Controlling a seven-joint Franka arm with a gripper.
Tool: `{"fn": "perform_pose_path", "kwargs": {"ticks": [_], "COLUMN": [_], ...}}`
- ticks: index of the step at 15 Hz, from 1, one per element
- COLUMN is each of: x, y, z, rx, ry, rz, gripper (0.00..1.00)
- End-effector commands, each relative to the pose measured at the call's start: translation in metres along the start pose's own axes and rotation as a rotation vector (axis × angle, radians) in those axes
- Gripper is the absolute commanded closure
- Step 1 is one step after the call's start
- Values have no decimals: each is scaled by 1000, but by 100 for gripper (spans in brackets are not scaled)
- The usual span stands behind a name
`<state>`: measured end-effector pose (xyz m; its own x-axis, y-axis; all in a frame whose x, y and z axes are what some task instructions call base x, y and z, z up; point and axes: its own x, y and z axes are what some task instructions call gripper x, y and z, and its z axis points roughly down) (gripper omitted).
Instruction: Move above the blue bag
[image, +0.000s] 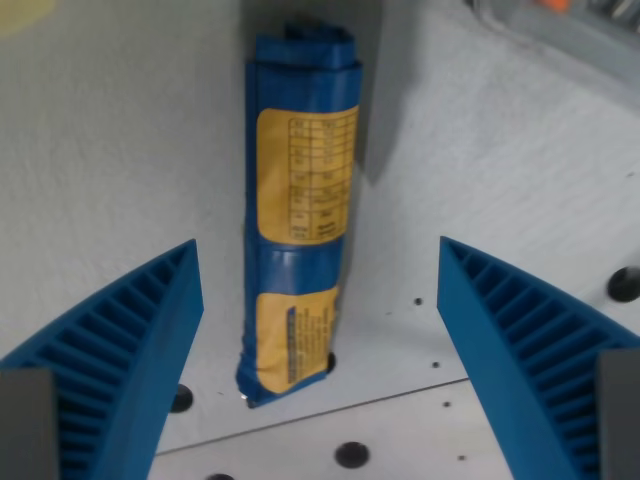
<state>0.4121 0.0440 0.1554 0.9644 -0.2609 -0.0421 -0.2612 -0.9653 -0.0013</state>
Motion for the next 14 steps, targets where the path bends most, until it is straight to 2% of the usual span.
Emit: {"fn": "perform_pose_path", "kwargs": {"ticks": [1, 7, 14], "x": [-9, -11, -12], "y": [-4, -9, -10], "z": [8, 16, 18], "rx": [40, 40, 38], "ry": [104, 91, 91], "rz": [125, 113, 89], "gripper": [0, 0, 0]}}
